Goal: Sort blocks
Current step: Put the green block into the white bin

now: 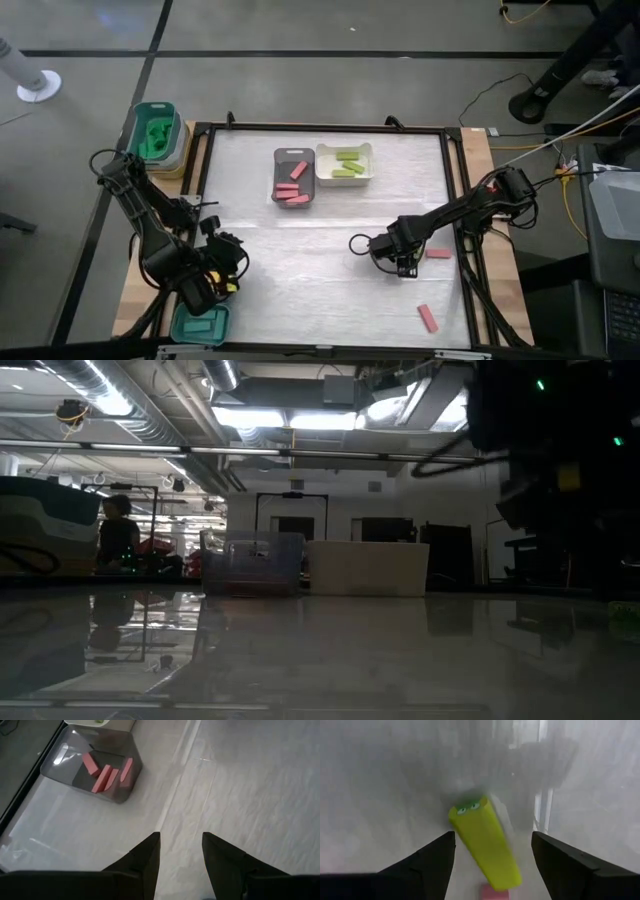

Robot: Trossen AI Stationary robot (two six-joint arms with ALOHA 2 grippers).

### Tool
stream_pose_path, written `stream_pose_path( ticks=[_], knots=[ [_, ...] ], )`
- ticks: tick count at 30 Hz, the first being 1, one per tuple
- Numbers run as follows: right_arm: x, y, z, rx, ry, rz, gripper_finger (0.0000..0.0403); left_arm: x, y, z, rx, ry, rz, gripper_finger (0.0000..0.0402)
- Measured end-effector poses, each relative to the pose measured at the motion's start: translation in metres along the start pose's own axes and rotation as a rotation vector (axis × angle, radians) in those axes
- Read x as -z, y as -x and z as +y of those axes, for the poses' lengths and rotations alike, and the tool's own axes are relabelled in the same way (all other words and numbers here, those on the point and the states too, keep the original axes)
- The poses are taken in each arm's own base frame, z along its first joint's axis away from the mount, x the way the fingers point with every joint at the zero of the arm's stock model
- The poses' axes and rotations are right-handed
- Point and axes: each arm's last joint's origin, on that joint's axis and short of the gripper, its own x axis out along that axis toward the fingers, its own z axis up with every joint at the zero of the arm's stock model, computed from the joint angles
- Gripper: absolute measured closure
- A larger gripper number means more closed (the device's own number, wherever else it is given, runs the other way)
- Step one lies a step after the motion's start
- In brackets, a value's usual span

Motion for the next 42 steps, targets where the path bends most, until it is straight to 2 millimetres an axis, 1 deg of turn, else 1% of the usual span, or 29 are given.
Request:
stream_pose_path(
  ticks=[2, 6, 9, 12, 18, 22, 25, 27, 29, 33, 36, 38, 40, 42],
  knots=[
    [0.002, -0.009, -0.002, 0.0, 0.0, -0.005, 0.0139, 0.0, 0.0, 0.0, 0.0, 0.0, 0.0, 0.0268],
    [0.006, -0.017, -0.005, -0.005, 0.003, -0.008, 0.014, 0.0, 0.0, 0.0, 0.001, 0.001, 0.0, 0.0268],
    [0.006, -0.019, -0.005, -0.023, 0.028, -0.011, 0.0159, 0.0, 0.0, 0.0, 0.002, 0.006, -0.001, 0.0268],
    [0.005, -0.019, -0.004, -0.029, 0.043, -0.024, 0.0198, -0.001, 0.0, -0.001, 0.003, 0.014, -0.016, 0.0268],
    [0.0, -0.018, -0.011, -0.045, 0.015, -0.035, 0.0303, -0.005, 0.0, -0.003, -0.006, 0.02, -0.106, 0.0268],
    [-0.005, -0.016, -0.018, -0.073, -0.036, -0.036, 0.0306, -0.005, 0.0, -0.003, -0.009, -0.013, -0.108, 0.0268],
    [-0.013, -0.008, -0.023, -0.102, -0.063, -0.058, 0.0306, -0.007, 0.002, -0.001, -0.005, -0.056, -0.113, 0.0268],
    [-0.021, -0.002, -0.027, -0.134, -0.071, -0.094, 0.0306, -0.008, 0.005, 0.002, 0.0, -0.068, -0.118, 0.0268],
    [-0.034, 0.007, -0.03, -0.169, -0.069, -0.188, 0.0306, -0.01, 0.009, 0.009, 0.01, -0.075, -0.128, 0.0268],
    [-0.056, 0.026, -0.038, -0.258, -0.086, -0.352, 0.0298, -0.015, 0.022, 0.029, 0.03, -0.056, -0.191, 0.0268],
    [-0.079, 0.052, -0.045, -0.321, -0.086, -0.555, 0.0294, -0.018, 0.035, 0.05, 0.054, -0.051, -0.25, 0.0268],
    [-0.089, 0.07, -0.053, -0.336, -0.098, -0.647, 0.0294, -0.018, 0.041, 0.065, 0.069, -0.043, -0.274, 0.0268],
    [-0.098, 0.091, -0.063, -0.324, -0.097, -0.743, 0.0294, -0.016, 0.045, 0.08, 0.09, -0.034, -0.293, 0.0268],
    [-0.105, 0.114, -0.075, -0.265, -0.087, -0.842, 0.0294, -0.011, 0.044, 0.093, 0.103, -0.023, -0.317, 0.0268]
  ],
)
